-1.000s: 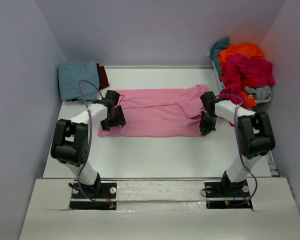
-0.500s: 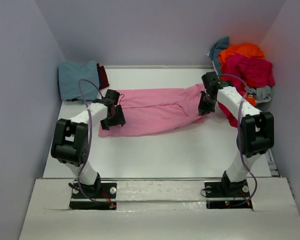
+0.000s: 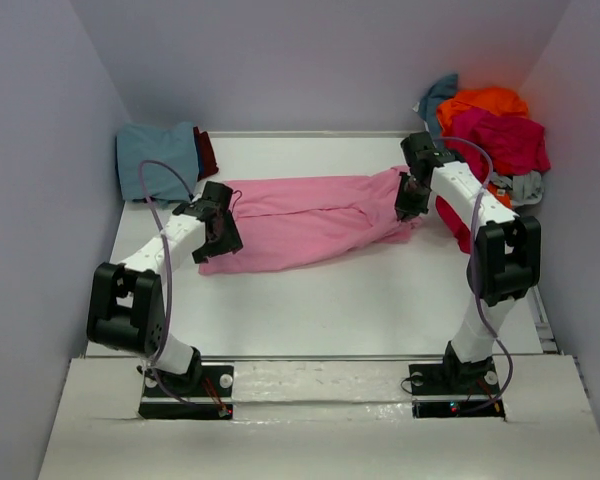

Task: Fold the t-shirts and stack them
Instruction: Fold the tshirt

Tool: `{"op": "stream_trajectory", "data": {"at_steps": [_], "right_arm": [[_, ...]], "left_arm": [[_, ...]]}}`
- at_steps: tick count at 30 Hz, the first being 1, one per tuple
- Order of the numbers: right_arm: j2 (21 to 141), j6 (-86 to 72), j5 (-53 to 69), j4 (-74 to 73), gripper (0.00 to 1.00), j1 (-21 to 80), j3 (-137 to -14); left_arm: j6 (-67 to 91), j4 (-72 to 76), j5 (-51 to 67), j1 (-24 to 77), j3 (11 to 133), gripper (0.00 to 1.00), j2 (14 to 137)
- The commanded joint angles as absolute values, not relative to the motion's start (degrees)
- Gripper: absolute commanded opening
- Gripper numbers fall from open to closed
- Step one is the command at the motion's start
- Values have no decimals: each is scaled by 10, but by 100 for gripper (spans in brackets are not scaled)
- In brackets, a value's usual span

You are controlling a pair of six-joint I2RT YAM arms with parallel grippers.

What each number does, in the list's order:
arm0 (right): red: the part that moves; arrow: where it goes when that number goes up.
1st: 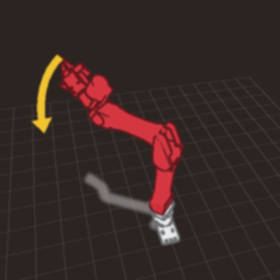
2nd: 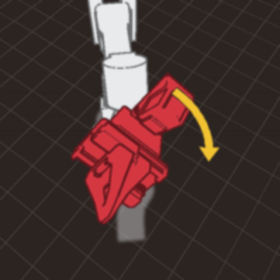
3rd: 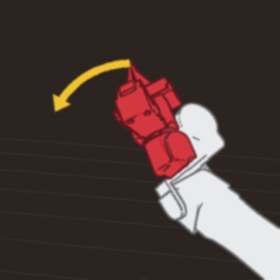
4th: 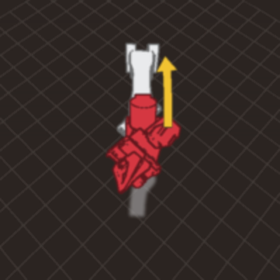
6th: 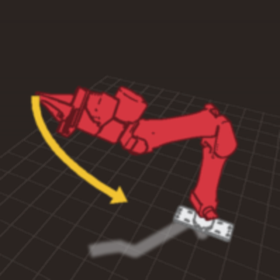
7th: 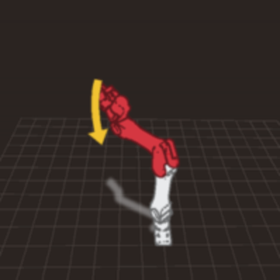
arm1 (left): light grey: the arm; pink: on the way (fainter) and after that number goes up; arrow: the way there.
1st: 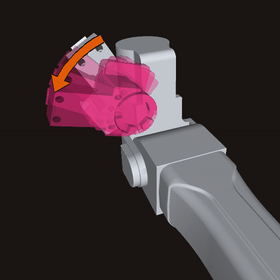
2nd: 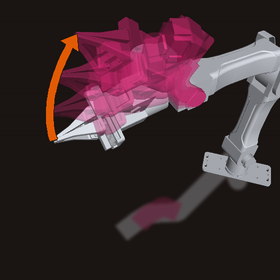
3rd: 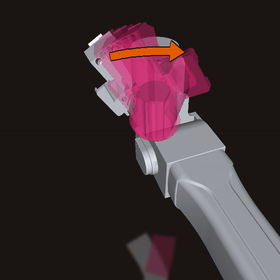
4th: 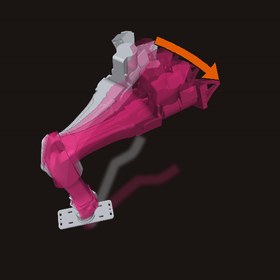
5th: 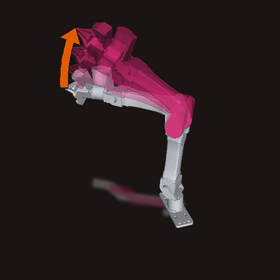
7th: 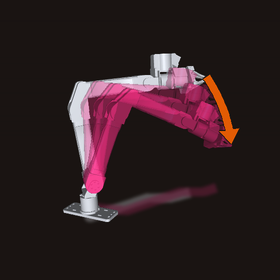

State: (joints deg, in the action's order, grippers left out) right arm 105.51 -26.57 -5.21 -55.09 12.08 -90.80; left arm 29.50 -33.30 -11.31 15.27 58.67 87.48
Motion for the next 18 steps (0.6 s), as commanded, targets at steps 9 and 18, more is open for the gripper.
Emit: {"op": "stream_trajectory", "data": {"at_steps": [9, 18], "right_arm": [[1056, -254, -44, -554, 10, 125, -934], [1044, -252, -42, -549, 11, 125, -918]], "left_arm": [[347, -325, -120, 150, 511, 78, 818], [314, -274, -84, 103, 502, 78, 859]]}}
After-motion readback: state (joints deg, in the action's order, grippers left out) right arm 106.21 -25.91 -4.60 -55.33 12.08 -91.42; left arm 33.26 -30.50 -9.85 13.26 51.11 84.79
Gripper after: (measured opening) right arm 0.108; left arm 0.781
